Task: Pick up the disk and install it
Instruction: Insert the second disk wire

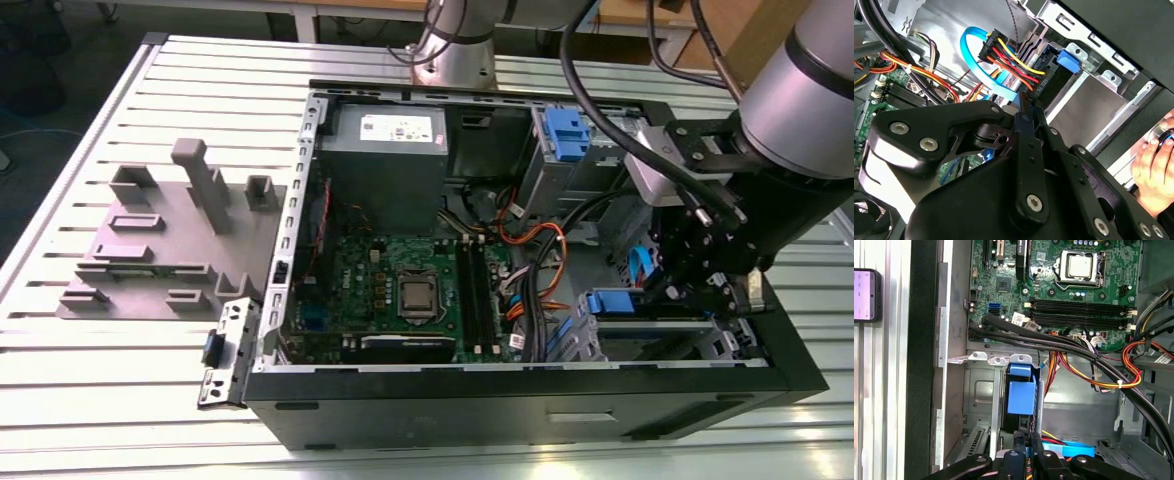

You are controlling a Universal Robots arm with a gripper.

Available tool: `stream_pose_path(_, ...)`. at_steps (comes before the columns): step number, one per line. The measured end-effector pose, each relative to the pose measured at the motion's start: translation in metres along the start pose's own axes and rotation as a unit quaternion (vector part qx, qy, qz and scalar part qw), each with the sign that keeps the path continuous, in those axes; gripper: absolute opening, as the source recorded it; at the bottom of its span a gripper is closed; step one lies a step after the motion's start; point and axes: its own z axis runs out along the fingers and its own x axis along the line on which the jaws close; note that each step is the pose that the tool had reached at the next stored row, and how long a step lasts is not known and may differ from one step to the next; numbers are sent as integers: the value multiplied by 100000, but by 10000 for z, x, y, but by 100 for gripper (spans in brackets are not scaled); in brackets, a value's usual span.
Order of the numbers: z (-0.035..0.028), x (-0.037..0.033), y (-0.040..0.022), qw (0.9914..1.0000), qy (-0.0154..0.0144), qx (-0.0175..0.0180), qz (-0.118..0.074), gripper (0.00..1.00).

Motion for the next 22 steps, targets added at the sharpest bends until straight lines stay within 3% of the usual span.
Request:
stream_pose_path(7,-1,1,-1,100000,-76,14,0,17)
stream_pose_path(8,-14,1,-1,100000,-80,9,3,24)
stream_pose_path(14,-151,1,-8,100000,-83,-50,5,24)
stream_pose_path(17,-155,0,-8,100000,-133,-63,9,24)
stream_pose_path(22,-156,0,-8,100000,-146,-68,7,11)
